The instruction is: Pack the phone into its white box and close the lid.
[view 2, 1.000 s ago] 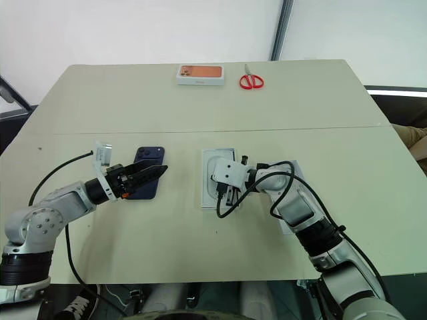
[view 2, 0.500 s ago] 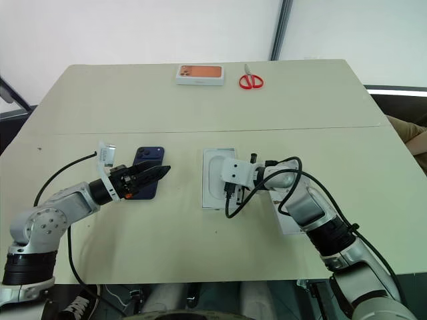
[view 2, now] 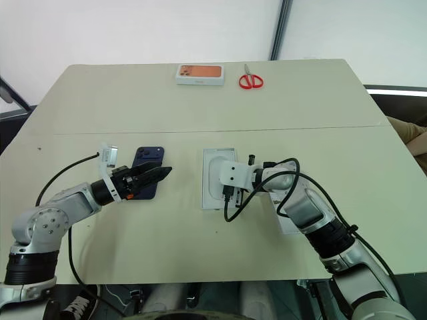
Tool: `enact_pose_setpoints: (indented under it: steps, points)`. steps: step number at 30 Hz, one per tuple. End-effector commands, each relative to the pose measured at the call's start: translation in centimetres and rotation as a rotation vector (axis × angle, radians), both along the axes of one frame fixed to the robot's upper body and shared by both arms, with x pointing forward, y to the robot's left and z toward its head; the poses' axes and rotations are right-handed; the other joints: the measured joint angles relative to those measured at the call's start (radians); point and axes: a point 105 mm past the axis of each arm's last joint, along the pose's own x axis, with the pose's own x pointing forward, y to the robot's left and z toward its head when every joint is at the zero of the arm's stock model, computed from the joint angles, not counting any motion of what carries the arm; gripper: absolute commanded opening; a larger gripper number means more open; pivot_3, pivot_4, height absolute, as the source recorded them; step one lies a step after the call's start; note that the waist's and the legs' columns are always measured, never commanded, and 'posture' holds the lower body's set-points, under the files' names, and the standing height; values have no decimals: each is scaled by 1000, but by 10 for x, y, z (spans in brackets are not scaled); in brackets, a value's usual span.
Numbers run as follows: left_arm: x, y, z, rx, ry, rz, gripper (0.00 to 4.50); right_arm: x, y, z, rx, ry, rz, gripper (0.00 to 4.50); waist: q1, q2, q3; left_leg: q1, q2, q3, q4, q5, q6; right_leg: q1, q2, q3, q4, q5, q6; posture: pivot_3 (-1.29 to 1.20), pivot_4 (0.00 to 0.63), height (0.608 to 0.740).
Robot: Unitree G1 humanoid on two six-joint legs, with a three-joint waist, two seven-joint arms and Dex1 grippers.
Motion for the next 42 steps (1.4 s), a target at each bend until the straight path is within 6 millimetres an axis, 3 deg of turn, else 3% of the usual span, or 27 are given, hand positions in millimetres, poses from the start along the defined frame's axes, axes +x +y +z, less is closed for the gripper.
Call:
enact_pose_setpoints:
  steps: [1, 4, 11, 17, 26, 31, 35, 39, 42]
  points:
    - [1, -3, 10, 1, -37, -7, 4011, 5, 5, 24, 31, -72, 15, 61, 0, 0, 0, 0, 0, 0, 0, 0, 0, 0, 0, 0, 0, 0, 0, 0, 150, 740]
    - [1, -2, 9, 0, -33, -5, 4011, 5, 8, 28, 56, -64, 15, 61, 0, 0, 0, 0, 0, 0, 0, 0, 0, 0, 0, 0, 0, 0, 0, 0, 150, 740]
    - [2, -2, 9, -7, -25, 0, 4011, 3, 7, -1, 20, -14, 8, 61, 0, 0, 0, 0, 0, 0, 0, 0, 0, 0, 0, 0, 0, 0, 0, 0, 150, 740]
    - [2, 0, 8, 8, -15, 11, 4011, 6, 3, -7, -25, -30, 15, 61, -1, 0, 0, 0, 0, 0, 0, 0, 0, 0, 1, 0, 0, 0, 0, 0, 150, 740]
    - [10, 26, 11, -19, 68, 57, 4011, 9, 24, 44, 230, -40, 28, 61, -3, 0, 0, 0, 1, 0, 0, 0, 0, -1, 2, 0, 0, 0, 0, 0, 150, 740]
    - [14, 50, 17, -66, 132, 92, 4011, 12, 40, 70, 356, -44, 41, 61, -4, 0, 0, 0, 1, 0, 0, 0, 0, -2, 2, 0, 1, 0, 0, 0, 150, 740]
    - [18, 91, 21, -65, 199, 170, 4011, 17, 84, 60, 325, -99, 75, 61, -12, -1, 0, 0, 1, 0, -1, 1, -1, -5, 3, 1, 2, 0, 0, 0, 150, 740]
    - [19, 100, 25, -83, 223, 174, 4011, 27, 104, 61, 308, -180, 39, 61, -12, 0, 0, 0, 1, 0, -2, 3, -6, -9, 2, 2, 4, 0, 0, 0, 150, 740]
    - [22, 114, 14, -40, 252, 211, 4011, 27, 127, 51, 267, -93, 59, 61, -9, -1, 0, 0, 0, 0, 0, 4, -6, -8, 2, 2, 5, 0, 0, 0, 150, 740]
